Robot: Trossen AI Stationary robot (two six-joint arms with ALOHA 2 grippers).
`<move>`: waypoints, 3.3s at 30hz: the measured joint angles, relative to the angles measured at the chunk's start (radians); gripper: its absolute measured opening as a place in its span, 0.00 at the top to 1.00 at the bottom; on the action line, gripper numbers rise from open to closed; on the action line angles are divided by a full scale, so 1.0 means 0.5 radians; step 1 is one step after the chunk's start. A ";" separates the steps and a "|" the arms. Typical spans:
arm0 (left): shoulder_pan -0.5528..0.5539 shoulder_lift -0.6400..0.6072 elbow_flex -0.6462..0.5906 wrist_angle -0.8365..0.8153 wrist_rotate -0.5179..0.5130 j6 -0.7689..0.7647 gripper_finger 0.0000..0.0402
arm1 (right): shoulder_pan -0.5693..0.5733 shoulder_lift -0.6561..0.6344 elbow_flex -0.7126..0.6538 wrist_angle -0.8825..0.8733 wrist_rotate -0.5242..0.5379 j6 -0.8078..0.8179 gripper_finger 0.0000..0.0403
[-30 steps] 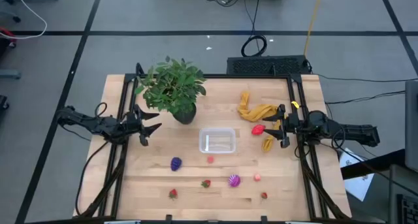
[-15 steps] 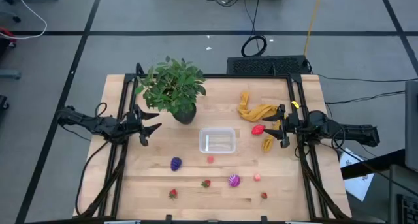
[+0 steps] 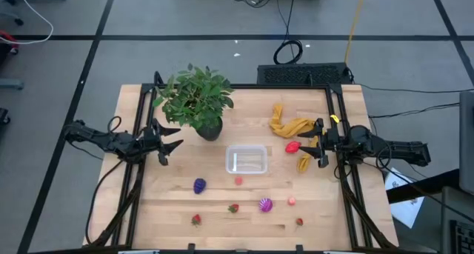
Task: Pick and placing Produce into tupperware
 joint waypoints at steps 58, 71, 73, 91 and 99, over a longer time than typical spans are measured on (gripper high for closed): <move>0.000 0.605 1.312 -2.026 0.283 -1.108 0.43 | -0.001 0.979 1.106 -0.207 -0.065 -0.361 0.45; 0.000 1.155 1.283 -2.356 0.377 -1.569 0.43 | -0.004 1.585 1.589 -0.976 0.114 -0.353 0.45; 0.000 1.201 1.283 -2.347 0.415 -1.570 0.43 | -0.004 1.582 1.589 -1.023 0.115 -0.299 0.45; -0.170 1.486 1.157 -2.111 0.747 -2.273 0.43 | -0.005 1.582 1.589 -1.128 0.117 -0.331 0.45; -0.466 1.706 1.157 -1.740 0.835 -2.516 0.43 | -0.005 1.558 1.589 -1.126 0.114 -0.331 0.45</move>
